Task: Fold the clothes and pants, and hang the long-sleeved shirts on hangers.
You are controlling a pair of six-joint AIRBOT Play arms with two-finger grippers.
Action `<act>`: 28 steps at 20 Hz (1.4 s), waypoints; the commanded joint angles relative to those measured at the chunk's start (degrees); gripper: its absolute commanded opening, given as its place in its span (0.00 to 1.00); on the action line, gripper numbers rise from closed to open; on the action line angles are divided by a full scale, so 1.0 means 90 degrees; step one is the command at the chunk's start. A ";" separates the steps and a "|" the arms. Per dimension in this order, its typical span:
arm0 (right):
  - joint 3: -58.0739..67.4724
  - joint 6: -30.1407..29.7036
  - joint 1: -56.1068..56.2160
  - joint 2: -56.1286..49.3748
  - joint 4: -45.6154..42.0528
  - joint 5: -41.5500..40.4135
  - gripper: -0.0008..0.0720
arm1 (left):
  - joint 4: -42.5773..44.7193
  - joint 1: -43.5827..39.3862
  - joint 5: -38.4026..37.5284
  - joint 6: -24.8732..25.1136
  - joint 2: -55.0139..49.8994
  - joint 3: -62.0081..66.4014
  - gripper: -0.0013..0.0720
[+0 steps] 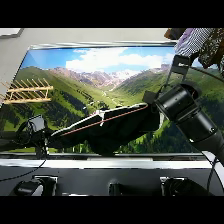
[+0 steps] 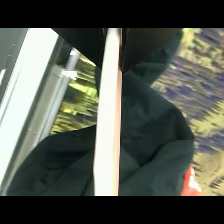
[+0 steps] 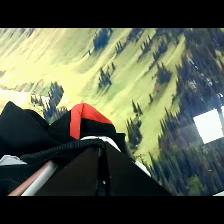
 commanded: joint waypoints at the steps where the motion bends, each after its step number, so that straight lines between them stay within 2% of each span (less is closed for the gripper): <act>1: 0.0005 -0.0002 0.0005 -0.0005 0.0019 0.0007 0.07 | 0.0036 0.0000 0.0248 0.0163 -0.0015 0.0000 0.07; 12: 0.0005 -0.0002 0.0002 -0.0005 0.0056 0.0000 0.07 | 0.0000 -0.0002 0.0221 0.0262 -0.0109 0.0000 0.07; 19: 0.0046 -0.0019 0.0005 0.0005 0.0228 -0.0648 0.07 | -0.0238 -0.0002 -0.0019 0.0313 -0.0311 0.0000 0.07; 24: 0.0544 -0.0981 0.0005 0.0007 0.0690 -0.0568 0.07 | -0.0381 -0.0002 0.0073 0.0503 -0.0568 0.0000 0.07; 28: 0.1336 -0.1933 0.0005 0.0007 0.0617 0.0124 0.07 | -0.0398 -0.0002 0.0063 0.0503 -0.0568 0.0000 0.07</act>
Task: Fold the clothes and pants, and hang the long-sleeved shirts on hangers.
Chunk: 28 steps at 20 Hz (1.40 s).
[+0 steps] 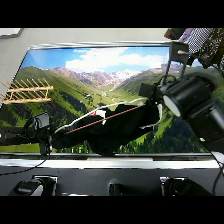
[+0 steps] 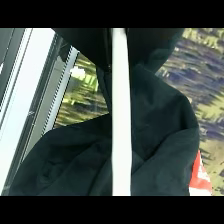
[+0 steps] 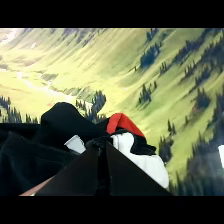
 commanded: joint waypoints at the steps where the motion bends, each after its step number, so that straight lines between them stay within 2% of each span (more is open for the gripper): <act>1: 0.0634 -0.1015 0.0005 0.0007 0.0029 0.0656 0.07 | -0.0044 -0.0005 -0.0002 0.0085 -0.0027 0.0000 0.07; 4: 0.0658 -0.1447 0.0002 -0.0083 -0.0304 0.1178 0.07 | -0.0204 -0.0019 -0.0080 0.0240 -0.0027 0.0002 0.07; 7: 0.0658 -0.1494 0.0002 -0.0425 -0.0789 0.1224 0.07 | -0.0199 -0.0158 -0.0272 0.0240 -0.0027 0.0000 0.07; 13: 0.0435 -0.1644 0.0005 -0.0699 -0.0772 0.1377 0.07 | 0.0039 -0.0282 -0.0143 0.0294 -0.0134 0.0000 0.07; 23: 0.0440 -0.1129 0.0005 -0.0136 0.0855 0.0840 0.07 | 0.0036 -0.0435 0.0306 0.0308 -0.0758 0.0002 0.07; 28: 0.0556 -0.0928 0.0005 -0.0046 0.1450 0.0522 0.07 | 0.0039 -0.0731 0.0602 -0.0046 -0.0862 0.0005 0.07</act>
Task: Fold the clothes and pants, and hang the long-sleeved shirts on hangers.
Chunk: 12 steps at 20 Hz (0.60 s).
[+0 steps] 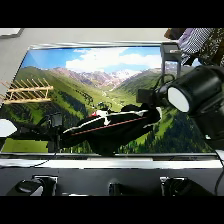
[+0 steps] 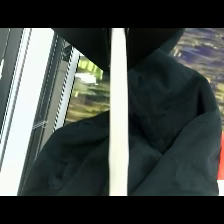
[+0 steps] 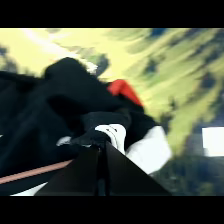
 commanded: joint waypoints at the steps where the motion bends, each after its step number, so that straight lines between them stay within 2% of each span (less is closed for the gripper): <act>1: 0.0216 0.0097 0.0005 0.0063 0.0525 -0.0180 0.07 | 0.0002 -0.0146 0.0328 -0.0226 -0.0061 0.0005 0.07; 5: 0.0845 0.0083 0.0005 0.0066 0.0583 -0.0034 0.07 | 0.0000 -0.0148 0.0338 -0.0248 -0.0070 0.0005 0.07; 10: 0.1083 0.0202 0.0005 0.0019 0.1258 -0.0056 0.07 | -0.0049 -0.0413 0.0357 -0.0306 -0.0109 0.0002 0.07; 12: 0.1083 0.0204 0.0005 -0.0056 0.1443 -0.0083 0.07 | -0.0049 -0.0648 0.0517 -0.0554 -0.0187 0.0002 0.07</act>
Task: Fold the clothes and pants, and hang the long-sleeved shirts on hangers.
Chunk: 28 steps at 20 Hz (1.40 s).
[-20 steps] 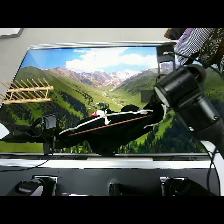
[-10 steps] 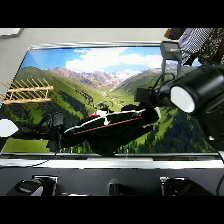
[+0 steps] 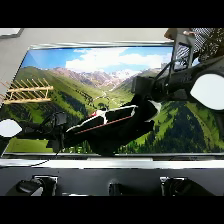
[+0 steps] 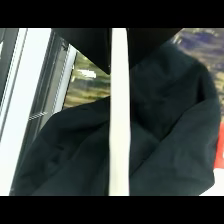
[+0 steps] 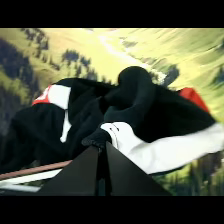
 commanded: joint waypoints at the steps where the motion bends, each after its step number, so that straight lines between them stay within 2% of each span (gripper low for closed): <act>1: 0.0066 0.0034 0.0005 -0.0090 0.0551 -0.0053 0.07 | -0.0022 -0.0352 0.0304 -0.0330 -0.0126 0.0002 0.07; 4: 0.0066 0.0034 0.0017 -0.0102 0.0848 -0.0131 0.07 | -0.0024 -0.0646 0.0738 -0.0658 -0.0369 0.0002 0.07; 9: 0.0068 0.0036 0.0017 -0.0100 0.1166 -0.0221 0.07 | -0.0027 -0.1013 0.0911 -0.0736 -0.0750 0.0002 0.07; 11: 0.0068 0.0061 0.0017 -0.0100 0.1324 -0.0240 0.07 | -0.0049 -0.1066 0.1195 -0.1042 -0.0823 0.0002 0.07; 14: 0.0073 0.0083 0.0017 -0.0092 0.1486 -0.0423 0.07 | -0.0214 -0.1066 0.1530 -0.1112 -0.0850 0.0002 0.07; 19: 0.0301 0.0090 0.0015 -0.0090 0.1010 -0.0534 0.07 | 0.0002 -0.1064 0.1149 -0.1120 -0.0848 0.0005 0.07; 21: 0.0454 0.0136 0.0017 -0.0090 0.0913 -0.0539 0.07 | 0.0058 -0.1064 0.1117 -0.1406 -0.0848 0.0015 0.07; 25: 0.0469 0.0226 0.0017 -0.0121 0.1535 -0.0527 0.07 | 0.0051 -0.1251 0.1537 -0.1566 -0.0848 0.0085 0.07; 28: 0.0469 0.0223 0.0017 -0.0177 0.1610 -0.0520 0.07 | 0.0051 -0.1523 0.1911 -0.1783 -0.0882 0.0085 0.07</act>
